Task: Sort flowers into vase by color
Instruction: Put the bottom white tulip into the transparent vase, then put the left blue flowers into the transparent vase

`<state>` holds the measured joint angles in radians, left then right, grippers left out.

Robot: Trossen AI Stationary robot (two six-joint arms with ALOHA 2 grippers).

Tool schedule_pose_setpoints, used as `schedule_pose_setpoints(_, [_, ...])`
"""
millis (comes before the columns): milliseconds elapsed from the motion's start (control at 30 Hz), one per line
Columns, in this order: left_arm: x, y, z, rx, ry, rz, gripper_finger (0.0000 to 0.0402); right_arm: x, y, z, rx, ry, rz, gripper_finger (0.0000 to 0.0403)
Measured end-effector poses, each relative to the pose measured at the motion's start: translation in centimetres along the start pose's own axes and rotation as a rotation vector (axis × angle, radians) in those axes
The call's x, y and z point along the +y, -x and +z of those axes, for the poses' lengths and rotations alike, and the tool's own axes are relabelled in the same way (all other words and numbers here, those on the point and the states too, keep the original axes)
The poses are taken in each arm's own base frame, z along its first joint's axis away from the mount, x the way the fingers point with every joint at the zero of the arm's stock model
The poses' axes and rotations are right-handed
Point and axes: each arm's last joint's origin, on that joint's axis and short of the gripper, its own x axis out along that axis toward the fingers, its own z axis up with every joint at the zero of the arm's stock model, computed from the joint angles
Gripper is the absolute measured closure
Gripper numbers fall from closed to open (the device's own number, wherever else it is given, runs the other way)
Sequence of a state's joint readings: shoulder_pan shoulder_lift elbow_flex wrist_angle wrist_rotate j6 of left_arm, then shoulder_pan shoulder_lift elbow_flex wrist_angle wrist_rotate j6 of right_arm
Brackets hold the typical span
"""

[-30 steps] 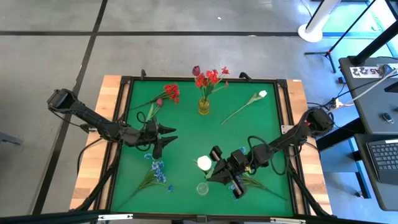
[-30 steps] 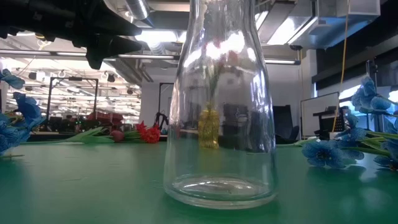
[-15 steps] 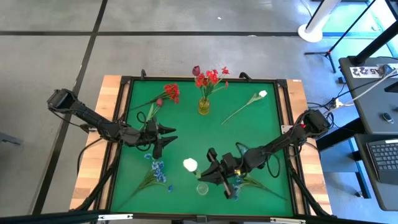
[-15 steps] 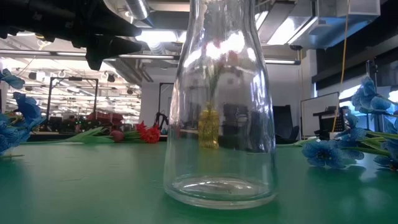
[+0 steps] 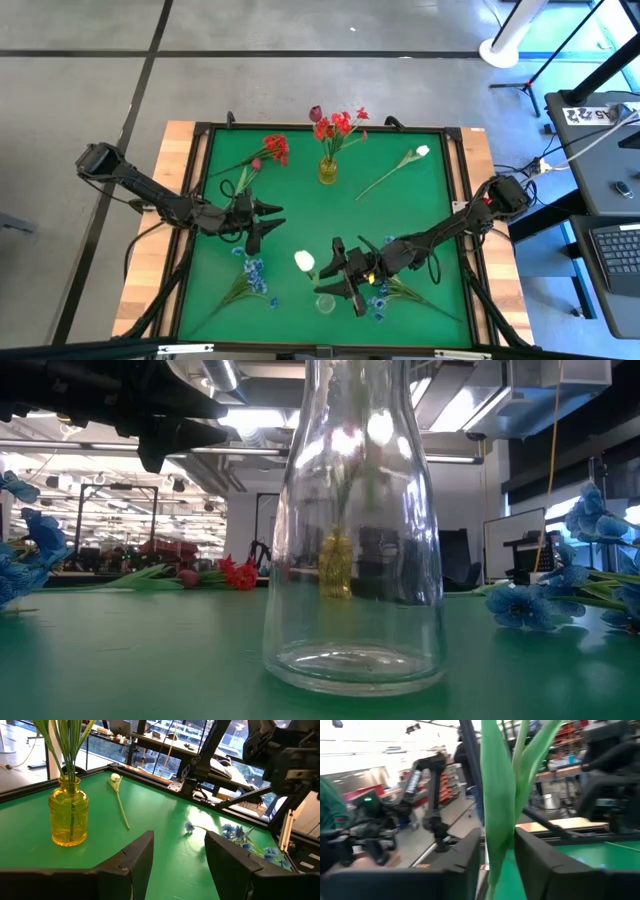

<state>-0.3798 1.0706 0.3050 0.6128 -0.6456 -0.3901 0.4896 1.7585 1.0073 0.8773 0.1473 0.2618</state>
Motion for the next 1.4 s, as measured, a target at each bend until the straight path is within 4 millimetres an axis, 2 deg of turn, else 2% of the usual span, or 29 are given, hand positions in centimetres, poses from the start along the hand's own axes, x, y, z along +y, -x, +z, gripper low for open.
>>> schedule_pose_setpoints(233, [0.0,0.0,0.0,0.000,0.001,0.000,0.0230,0.2,0.9,0.8,0.127,-0.015,-0.017,0.0172])
schedule_pose_setpoints(433, [0.0,0.0,0.0,0.001,0.022,-0.001,0.0230,0.1,2.4,1.7,0.288,-0.034,-0.079,0.0129])
schedule_pose_setpoints(600, [-0.2,0.0,-0.1,0.034,0.039,-0.072,0.0230,0.2,4.3,3.2,0.372,-0.022,-0.145,0.0128])
schedule_pose_setpoints(733, [-0.4,0.2,-0.6,0.140,0.083,-0.190,0.0230,0.1,5.6,4.5,0.394,-0.015,-0.218,0.0133])
schedule_pose_setpoints(833, [-0.5,0.4,-0.8,0.306,0.129,-0.200,0.0230,0.0,6.4,5.0,0.418,-0.002,-0.252,0.0134])
schedule_pose_setpoints(967, [-0.5,1.3,-0.6,0.618,0.099,-0.021,0.0230,0.0,7.3,5.7,0.432,0.015,-0.294,0.0134])
schedule_pose_setpoints(1067, [-1.6,2.2,1.1,0.749,0.087,0.049,0.0230,-0.1,7.7,5.9,0.442,0.037,-0.335,0.0134])
schedule_pose_setpoints(1233, [-4.3,3.9,4.2,0.847,0.142,-0.002,0.0230,-0.4,8.1,5.7,0.471,0.071,-0.408,0.0134])
schedule_pose_setpoints(1300, [-5.0,4.9,4.4,0.887,0.185,0.002,0.0230,-0.5,8.2,5.6,0.484,0.070,-0.415,0.0134])
schedule_pose_setpoints(1400, [-5.9,6.0,3.3,0.960,0.248,0.036,0.0230,-0.6,8.4,5.4,0.505,0.079,-0.430,0.0134])
